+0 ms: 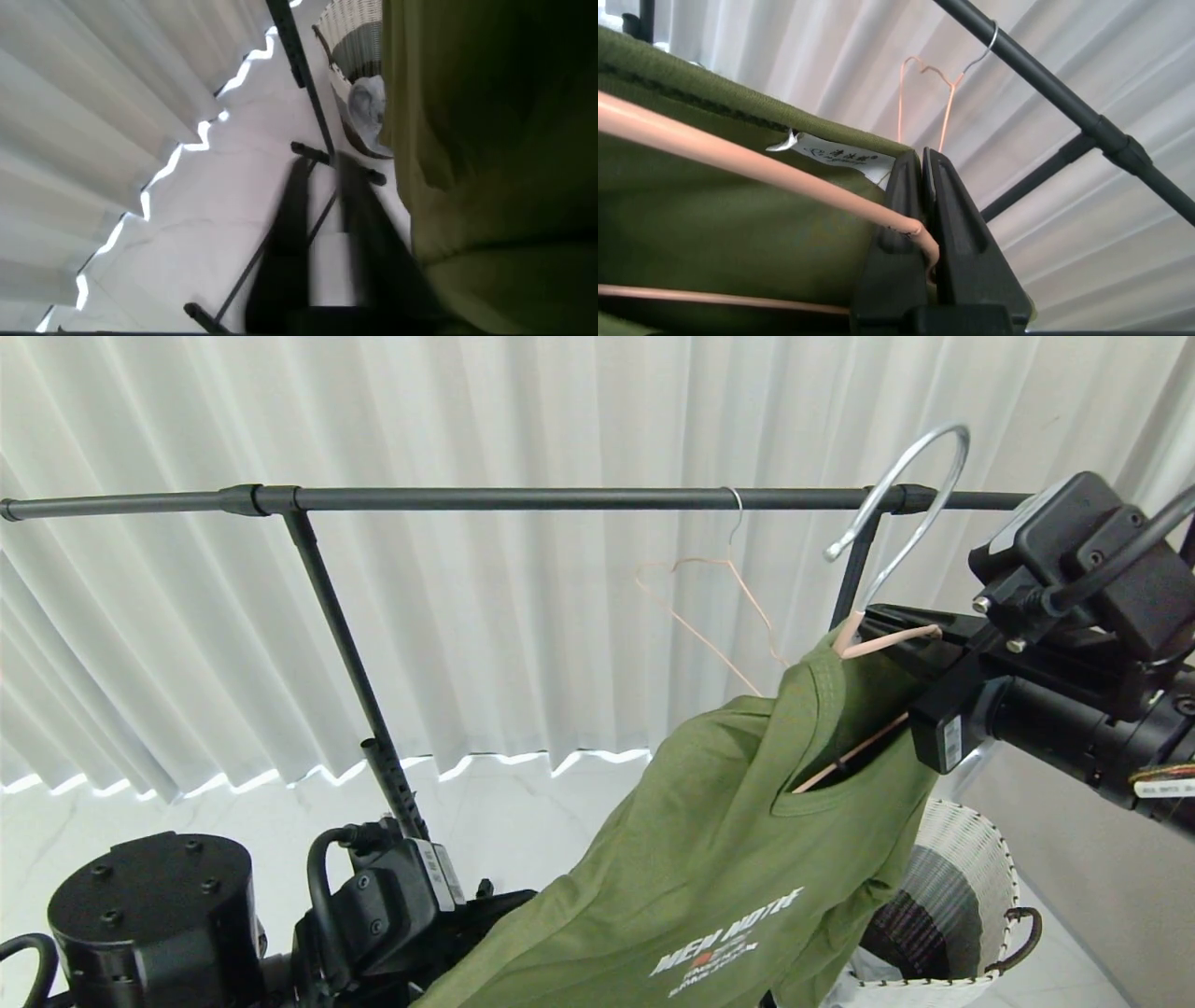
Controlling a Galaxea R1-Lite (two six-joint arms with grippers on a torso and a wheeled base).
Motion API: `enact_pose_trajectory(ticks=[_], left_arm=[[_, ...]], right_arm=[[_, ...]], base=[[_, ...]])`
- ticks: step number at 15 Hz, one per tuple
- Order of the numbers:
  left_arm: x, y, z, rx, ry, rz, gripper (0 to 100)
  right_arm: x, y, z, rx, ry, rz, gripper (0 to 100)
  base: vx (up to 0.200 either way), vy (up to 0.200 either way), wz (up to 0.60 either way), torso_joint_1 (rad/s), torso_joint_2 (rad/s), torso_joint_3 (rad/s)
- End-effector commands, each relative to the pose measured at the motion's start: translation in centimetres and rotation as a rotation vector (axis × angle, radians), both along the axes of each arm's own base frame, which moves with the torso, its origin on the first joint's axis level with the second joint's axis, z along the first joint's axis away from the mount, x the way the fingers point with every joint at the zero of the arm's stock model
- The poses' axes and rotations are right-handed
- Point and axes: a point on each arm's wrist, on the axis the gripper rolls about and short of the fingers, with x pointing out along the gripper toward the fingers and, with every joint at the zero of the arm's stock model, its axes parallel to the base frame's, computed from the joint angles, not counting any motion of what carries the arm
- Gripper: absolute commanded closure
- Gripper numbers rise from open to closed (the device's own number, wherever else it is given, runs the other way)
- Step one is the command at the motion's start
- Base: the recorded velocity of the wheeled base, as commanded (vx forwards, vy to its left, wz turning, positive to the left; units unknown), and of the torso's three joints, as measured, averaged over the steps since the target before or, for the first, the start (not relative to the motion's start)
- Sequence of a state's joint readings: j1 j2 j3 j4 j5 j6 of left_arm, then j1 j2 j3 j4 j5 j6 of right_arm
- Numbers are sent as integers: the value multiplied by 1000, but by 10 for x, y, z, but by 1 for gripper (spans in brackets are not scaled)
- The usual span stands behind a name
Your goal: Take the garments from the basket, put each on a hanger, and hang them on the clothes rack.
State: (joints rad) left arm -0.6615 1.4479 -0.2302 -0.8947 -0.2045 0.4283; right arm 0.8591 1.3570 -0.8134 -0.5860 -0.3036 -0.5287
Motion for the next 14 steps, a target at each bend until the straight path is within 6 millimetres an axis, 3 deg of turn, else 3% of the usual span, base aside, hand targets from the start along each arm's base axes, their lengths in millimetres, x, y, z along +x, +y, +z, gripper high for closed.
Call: enact_pose_trajectory(ticks=[1, 7, 14], left_arm=[[9, 9, 3, -17, -27, 66, 100], [25, 37, 15, -78, -134, 234, 100], [-1, 43, -4, 79, -185, 150, 100]], right_arm=[[0, -1, 0, 0, -1, -2, 100], [5, -7, 0, -2, 0, -39, 100], [13, -15, 2, -2, -5, -91, 100]], base=[[0, 0, 0, 0, 0, 0], [0, 0, 0, 0, 0, 0], [0, 0, 0, 0, 0, 0]])
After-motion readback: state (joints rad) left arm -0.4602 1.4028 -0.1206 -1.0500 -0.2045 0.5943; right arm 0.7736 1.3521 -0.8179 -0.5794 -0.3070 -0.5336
